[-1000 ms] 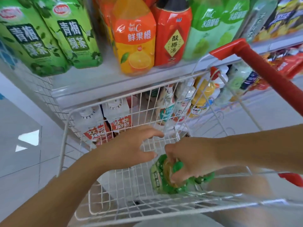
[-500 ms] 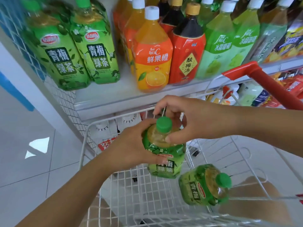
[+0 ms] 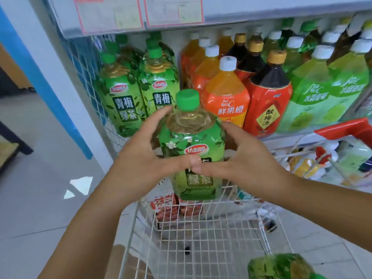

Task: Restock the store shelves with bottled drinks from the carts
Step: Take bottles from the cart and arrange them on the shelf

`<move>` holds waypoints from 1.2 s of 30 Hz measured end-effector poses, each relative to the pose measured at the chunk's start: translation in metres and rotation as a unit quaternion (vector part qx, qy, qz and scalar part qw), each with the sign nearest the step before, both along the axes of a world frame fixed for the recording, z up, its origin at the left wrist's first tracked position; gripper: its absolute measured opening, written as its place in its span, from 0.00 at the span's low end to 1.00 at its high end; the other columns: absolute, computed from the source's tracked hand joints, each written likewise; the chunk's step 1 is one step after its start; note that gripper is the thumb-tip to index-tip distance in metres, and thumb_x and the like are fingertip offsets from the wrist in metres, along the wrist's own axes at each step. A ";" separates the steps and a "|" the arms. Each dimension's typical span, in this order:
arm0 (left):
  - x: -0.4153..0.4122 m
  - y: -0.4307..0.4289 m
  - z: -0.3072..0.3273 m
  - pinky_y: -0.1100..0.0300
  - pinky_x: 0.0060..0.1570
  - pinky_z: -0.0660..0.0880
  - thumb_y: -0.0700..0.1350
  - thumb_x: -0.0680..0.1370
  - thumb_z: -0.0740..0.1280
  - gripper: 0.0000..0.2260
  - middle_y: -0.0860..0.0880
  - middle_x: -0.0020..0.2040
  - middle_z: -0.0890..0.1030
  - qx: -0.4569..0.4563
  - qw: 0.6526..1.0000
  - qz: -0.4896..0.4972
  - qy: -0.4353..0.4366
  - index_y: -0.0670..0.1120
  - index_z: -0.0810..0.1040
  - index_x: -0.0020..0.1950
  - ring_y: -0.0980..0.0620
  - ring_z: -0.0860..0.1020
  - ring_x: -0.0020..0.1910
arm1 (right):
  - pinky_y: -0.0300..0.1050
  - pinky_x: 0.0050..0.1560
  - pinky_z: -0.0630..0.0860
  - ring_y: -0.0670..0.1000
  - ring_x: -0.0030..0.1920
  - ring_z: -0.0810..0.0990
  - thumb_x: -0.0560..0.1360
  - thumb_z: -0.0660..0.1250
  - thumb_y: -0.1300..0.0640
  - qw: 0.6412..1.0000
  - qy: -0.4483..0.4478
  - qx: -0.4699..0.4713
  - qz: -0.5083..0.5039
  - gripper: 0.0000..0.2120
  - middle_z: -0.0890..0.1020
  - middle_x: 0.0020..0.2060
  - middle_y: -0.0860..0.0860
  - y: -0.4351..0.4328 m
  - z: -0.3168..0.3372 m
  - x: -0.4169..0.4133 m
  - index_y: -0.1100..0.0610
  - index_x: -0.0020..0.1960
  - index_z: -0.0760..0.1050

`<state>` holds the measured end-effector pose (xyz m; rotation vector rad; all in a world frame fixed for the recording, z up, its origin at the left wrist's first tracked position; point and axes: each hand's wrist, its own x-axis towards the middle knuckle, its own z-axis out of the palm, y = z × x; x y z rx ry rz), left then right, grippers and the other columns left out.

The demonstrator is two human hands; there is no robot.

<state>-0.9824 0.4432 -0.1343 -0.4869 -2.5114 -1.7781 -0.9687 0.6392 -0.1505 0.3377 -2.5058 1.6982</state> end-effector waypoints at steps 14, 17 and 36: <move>-0.023 -0.074 -0.017 0.61 0.44 0.73 0.49 0.71 0.77 0.18 0.47 0.47 0.77 -0.071 0.886 0.420 0.185 0.48 0.71 0.52 0.54 0.78 0.41 | 0.41 0.59 0.77 0.38 0.52 0.80 0.61 0.81 0.57 0.993 0.095 -0.066 0.038 0.31 0.82 0.51 0.41 -0.076 0.019 -0.102 0.48 0.60 0.73; -0.027 -0.077 -0.021 0.59 0.47 0.73 0.49 0.72 0.76 0.17 0.48 0.50 0.77 -0.085 0.874 0.437 0.195 0.49 0.71 0.53 0.53 0.77 0.46 | 0.40 0.61 0.74 0.43 0.55 0.79 0.62 0.81 0.54 0.995 0.069 -0.038 0.055 0.32 0.81 0.54 0.43 -0.091 0.008 -0.114 0.52 0.62 0.73; -0.029 -0.075 -0.030 0.61 0.50 0.79 0.46 0.76 0.72 0.17 0.52 0.52 0.76 -0.067 0.872 0.434 0.216 0.46 0.77 0.63 0.58 0.77 0.51 | 0.52 0.69 0.69 0.50 0.68 0.69 0.62 0.75 0.36 0.998 0.032 0.028 0.042 0.49 0.68 0.68 0.52 -0.124 -0.029 -0.127 0.54 0.75 0.58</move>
